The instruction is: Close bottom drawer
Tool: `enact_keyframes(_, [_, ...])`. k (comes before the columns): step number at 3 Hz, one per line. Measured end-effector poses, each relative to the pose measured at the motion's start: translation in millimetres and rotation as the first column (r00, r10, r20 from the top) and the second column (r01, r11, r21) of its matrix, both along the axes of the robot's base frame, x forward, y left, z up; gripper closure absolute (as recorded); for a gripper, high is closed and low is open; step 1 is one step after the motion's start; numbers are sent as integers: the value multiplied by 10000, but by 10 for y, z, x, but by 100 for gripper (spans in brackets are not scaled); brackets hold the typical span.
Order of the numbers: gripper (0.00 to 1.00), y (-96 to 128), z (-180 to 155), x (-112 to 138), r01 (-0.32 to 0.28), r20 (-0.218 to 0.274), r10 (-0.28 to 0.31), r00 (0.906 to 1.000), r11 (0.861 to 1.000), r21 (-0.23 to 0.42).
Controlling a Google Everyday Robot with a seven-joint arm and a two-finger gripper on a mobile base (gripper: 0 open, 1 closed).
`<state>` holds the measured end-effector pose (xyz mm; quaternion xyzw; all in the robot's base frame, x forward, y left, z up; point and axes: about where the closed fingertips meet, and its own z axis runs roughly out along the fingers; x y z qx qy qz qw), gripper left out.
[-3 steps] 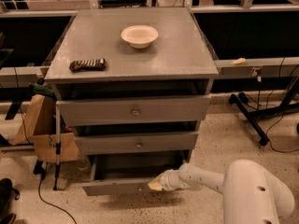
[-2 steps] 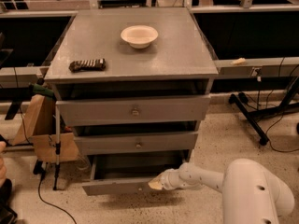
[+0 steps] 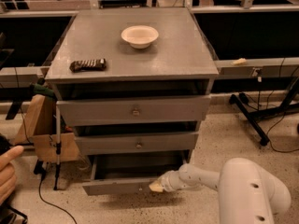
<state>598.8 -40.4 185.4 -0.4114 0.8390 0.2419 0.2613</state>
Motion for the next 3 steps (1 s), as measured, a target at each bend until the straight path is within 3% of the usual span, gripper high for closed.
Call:
enact_keyframes(2, [52,-10,-61,-14,-31,-108,29,9999,9999,-158])
enact_keyframes(3, [28,-29,-151,0,22,-404,-36,9992,9994,-355])
